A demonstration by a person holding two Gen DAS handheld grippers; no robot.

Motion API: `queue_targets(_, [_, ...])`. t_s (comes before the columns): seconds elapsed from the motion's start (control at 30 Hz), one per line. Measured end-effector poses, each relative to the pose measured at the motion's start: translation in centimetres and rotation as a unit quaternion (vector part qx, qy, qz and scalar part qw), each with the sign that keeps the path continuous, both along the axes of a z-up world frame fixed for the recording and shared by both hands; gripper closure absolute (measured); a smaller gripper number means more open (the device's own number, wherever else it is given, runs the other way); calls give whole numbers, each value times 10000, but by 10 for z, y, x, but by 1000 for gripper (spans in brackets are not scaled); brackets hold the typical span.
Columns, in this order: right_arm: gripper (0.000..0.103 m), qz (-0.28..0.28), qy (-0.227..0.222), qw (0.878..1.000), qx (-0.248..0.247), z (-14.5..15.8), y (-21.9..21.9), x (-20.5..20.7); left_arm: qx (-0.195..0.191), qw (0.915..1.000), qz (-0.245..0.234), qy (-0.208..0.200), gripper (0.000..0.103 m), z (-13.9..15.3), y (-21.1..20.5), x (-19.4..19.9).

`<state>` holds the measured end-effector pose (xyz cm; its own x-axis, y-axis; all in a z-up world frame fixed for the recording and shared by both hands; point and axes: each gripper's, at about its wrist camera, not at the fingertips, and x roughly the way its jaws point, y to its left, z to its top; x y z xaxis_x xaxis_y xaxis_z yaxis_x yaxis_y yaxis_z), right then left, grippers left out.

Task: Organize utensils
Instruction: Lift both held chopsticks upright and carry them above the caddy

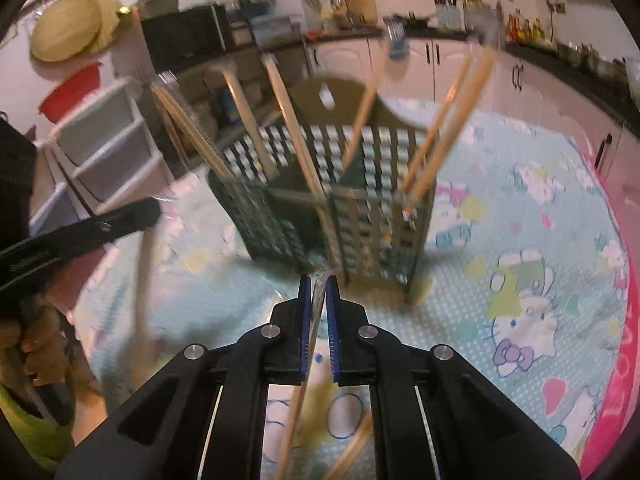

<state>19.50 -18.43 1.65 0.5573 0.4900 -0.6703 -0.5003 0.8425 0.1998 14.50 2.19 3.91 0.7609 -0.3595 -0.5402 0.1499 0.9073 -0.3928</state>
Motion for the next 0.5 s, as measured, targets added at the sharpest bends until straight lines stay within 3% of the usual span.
queue_targets(0.5, [97,-230,-1436,9861,805,97,-23,-39,-1,9969,-37,-790,102,68,-10,-10])
